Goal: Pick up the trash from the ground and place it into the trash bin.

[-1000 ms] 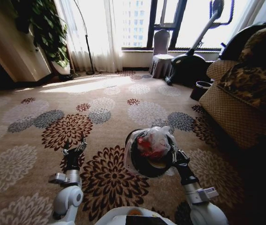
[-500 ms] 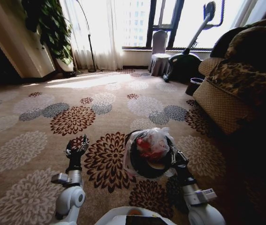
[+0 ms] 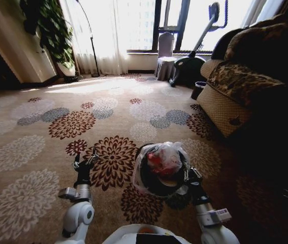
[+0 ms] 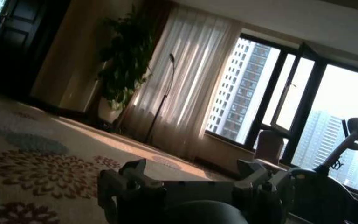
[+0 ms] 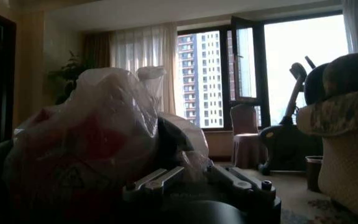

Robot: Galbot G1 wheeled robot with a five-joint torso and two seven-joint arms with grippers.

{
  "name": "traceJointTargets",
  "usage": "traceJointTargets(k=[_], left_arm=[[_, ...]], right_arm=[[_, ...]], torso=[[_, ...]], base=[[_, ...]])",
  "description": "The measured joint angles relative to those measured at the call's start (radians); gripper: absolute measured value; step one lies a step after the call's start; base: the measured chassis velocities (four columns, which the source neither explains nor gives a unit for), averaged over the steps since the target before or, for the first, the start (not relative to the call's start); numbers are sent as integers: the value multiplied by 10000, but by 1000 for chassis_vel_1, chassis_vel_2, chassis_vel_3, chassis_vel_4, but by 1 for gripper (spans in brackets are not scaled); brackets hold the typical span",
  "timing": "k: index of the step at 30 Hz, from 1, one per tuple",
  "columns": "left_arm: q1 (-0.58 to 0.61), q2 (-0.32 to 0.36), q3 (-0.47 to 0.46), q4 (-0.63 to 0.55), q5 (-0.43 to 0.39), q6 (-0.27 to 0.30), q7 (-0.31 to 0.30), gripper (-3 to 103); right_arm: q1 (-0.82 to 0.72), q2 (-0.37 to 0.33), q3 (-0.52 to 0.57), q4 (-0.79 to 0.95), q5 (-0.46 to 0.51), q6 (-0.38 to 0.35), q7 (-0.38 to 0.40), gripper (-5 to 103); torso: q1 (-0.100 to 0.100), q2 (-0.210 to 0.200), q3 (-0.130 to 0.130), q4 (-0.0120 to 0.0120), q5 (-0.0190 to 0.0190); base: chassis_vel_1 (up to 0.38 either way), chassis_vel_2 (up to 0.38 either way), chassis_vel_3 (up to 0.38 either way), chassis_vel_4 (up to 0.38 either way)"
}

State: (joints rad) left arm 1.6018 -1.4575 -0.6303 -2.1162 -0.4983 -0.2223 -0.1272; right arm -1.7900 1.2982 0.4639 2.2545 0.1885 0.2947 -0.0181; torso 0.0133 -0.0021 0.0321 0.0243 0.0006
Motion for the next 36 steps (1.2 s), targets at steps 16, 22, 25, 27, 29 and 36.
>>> traceJointTargets(k=[16, 22, 25, 27, 29, 36], left_arm=[[-64, -17, -88, 194, -85, -15, -49, 98], [-96, -29, -63, 232, -90, -35, -59, 98], [-91, -36, -35, 235, -90, -43, -59, 98], [-84, -39, 22, 242, -76, -55, -56, 98], [-77, -39, 83, 243, -59, -61, -46, 98], [-58, -48, 173, 257, -11, -97, -8, 98]], right_arm=[[45, 126, 7, -121, -50, 349, 6, 0], [18, 104, 29, -46, -50, 351, 1, 0], [-3, 106, 35, -26, -50, 351, -1, 0], [-44, 144, 40, -4, -50, 386, -2, 0], [-80, 175, 28, -6, -51, 461, -5, 0], [-136, 202, -7, -12, -55, 557, -9, 0]], torso=[[3, -1, 2, -3, -6], [3, -1, 2, 0, -5], [2, -1, 2, 0, -7], [-1, -1, -1, -1, -7], [0, -1, 0, -1, -8], [-5, 0, -4, -1, -4]], base=[[-65, -449, 56, 440], [370, -242, -361, 260], [434, -289, -451, 307], [424, -340, -451, 329], [428, -333, -418, 329], [248, -256, -244, 231]])
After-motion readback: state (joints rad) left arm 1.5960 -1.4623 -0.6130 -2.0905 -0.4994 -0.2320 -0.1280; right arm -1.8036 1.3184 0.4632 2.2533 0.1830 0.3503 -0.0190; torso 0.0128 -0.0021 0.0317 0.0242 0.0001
